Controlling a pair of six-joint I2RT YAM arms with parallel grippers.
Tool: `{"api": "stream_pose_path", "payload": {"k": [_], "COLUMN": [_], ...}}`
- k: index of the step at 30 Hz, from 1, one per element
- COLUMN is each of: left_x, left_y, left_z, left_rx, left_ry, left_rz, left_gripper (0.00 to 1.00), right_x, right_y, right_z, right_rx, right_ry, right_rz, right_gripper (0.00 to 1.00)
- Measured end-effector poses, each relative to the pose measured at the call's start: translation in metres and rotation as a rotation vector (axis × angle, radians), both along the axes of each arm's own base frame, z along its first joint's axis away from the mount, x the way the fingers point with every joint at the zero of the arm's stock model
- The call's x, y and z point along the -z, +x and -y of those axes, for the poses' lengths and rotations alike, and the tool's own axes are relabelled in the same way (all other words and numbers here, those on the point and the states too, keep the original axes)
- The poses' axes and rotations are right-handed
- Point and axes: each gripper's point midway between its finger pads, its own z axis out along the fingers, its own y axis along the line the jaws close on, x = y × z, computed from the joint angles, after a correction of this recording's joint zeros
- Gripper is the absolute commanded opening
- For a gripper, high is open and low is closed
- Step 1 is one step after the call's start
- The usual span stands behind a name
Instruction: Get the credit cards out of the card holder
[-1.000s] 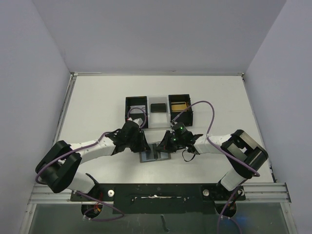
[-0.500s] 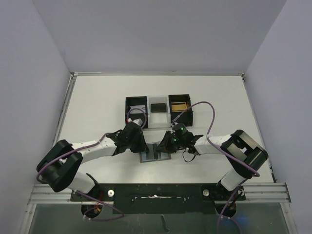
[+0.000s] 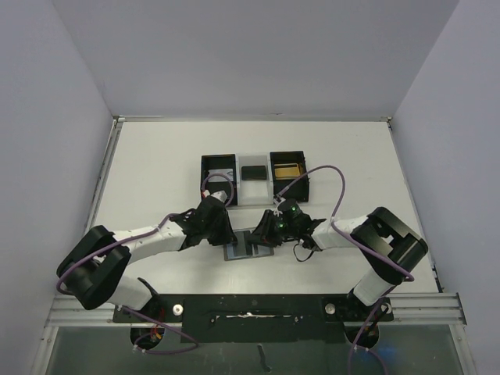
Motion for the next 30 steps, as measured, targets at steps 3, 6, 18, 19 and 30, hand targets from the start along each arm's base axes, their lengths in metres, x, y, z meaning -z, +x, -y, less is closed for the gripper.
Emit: {"api": "stream_pose_path", "payload": {"k": [3, 6, 18, 19, 30], "left_x": [-0.001, -0.003, 0.002, 0.003, -0.024], "left_y": [-0.001, -0.006, -0.016, -0.016, -0.009], "left_z": [0.000, -0.004, -0.012, -0.012, 0.008], "left_rx": [0.005, 0.018, 0.046, 0.047, 0.098], "left_ry": [0.003, 0.016, 0.045, 0.047, -0.056], "left_rz": [0.003, 0.011, -0.006, -0.007, 0.063], "left_gripper": [0.09, 0.10, 0.10, 0.10, 0.11], "right_x": [0.001, 0.004, 0.000, -0.002, -0.003], "right_y": [-0.001, -0.004, -0.004, -0.004, -0.007], "right_z": [0.001, 0.004, 0.018, 0.018, 0.025], "right_rx": [0.002, 0.012, 0.061, 0.061, 0.062], "right_ry": [0.010, 0.021, 0.069, 0.071, 0.030], "right_rz": [-0.002, -0.013, -0.010, -0.008, -0.005], "right_gripper": [0.10, 0.00, 0.00, 0.00, 0.00]}}
